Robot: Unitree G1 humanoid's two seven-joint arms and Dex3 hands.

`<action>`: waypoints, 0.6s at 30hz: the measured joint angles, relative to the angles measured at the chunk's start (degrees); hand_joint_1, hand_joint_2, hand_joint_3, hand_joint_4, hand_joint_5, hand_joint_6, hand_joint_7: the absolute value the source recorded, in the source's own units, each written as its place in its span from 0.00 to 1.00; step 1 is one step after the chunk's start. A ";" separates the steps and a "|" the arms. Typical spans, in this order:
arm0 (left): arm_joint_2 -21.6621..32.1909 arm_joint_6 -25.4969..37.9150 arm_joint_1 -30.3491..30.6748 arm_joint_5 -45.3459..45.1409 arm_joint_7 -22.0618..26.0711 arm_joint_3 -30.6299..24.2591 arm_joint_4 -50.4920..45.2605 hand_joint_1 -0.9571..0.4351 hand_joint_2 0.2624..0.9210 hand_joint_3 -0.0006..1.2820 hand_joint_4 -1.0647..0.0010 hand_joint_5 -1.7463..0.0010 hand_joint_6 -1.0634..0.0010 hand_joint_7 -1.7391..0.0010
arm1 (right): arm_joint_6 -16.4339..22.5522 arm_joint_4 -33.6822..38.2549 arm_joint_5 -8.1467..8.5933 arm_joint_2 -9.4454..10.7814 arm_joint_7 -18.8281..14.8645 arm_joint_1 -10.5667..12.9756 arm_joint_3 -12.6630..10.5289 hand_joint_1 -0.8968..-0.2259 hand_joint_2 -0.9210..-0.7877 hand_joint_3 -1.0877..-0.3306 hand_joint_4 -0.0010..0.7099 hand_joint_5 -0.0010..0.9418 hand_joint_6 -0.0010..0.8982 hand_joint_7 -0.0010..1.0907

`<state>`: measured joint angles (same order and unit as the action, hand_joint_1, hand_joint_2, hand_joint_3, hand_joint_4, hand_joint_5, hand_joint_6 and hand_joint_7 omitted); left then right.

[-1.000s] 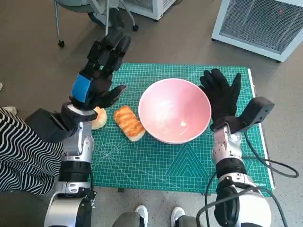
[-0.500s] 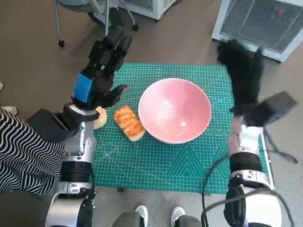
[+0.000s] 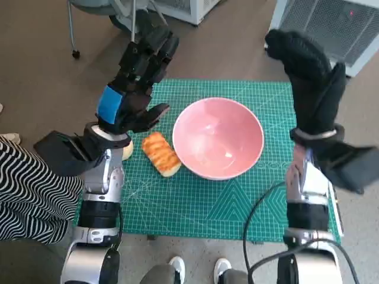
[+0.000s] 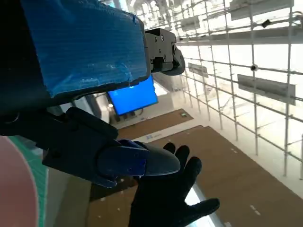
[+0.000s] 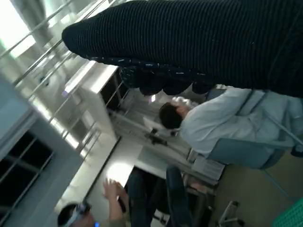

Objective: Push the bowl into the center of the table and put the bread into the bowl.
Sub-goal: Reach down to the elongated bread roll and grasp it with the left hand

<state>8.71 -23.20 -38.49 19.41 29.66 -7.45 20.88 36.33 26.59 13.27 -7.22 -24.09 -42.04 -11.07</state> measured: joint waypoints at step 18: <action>0.44 -0.87 -2.77 -0.73 1.84 0.60 0.10 0.16 1.00 0.17 0.86 1.00 1.00 0.70 | -2.96 -3.41 -0.22 -1.81 0.80 0.86 2.23 0.16 0.00 0.59 0.25 0.02 0.13 0.36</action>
<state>9.15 -24.08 -41.26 18.68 31.50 -6.86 20.98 33.38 23.18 13.05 -9.02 -23.28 -41.18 -8.84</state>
